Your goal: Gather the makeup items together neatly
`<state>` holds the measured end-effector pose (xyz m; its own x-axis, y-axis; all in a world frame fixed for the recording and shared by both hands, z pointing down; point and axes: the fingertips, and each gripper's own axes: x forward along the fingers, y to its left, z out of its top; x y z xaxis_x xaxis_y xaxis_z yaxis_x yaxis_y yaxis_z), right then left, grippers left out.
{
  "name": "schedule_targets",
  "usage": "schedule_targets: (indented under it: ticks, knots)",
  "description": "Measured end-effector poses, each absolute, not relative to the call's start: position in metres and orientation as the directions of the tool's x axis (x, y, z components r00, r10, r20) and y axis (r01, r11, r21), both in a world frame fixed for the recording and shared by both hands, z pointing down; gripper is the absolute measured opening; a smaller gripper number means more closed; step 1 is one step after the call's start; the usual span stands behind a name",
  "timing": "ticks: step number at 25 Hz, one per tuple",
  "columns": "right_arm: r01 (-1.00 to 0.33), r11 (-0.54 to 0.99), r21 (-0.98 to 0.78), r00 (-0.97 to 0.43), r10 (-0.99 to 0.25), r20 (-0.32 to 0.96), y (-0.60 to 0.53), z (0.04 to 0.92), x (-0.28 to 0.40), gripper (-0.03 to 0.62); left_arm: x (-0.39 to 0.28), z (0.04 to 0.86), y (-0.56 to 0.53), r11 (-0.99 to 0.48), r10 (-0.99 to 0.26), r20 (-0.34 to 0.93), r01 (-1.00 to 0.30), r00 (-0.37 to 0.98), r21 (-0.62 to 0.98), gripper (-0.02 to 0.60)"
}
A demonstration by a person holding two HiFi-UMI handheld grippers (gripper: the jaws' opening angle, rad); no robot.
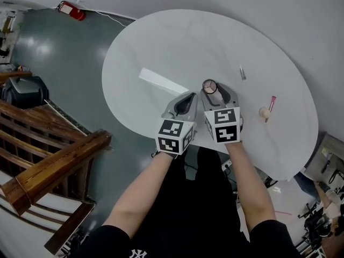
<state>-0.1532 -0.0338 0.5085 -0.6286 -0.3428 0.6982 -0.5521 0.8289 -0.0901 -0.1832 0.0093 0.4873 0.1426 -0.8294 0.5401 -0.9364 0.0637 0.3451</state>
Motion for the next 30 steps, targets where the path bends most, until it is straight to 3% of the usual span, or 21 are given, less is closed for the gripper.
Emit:
schedule_targets:
  ticks: [16, 30]
  knots:
    - [-0.719, 0.694, -0.051, -0.573, -0.548, 0.609, -0.005, 0.435, -0.071, 0.218, -0.111, 0.418, 0.015, -0.183, -0.833, 0.45, -0.928, 0.321, 0.324, 0.009]
    - [-0.796, 0.606, -0.02, -0.498, -0.634, 0.592, 0.014, 0.412, -0.011, 0.218, -0.05, 0.399, 0.021, -0.32, -0.797, 0.417, -0.891, 0.437, 0.322, 0.009]
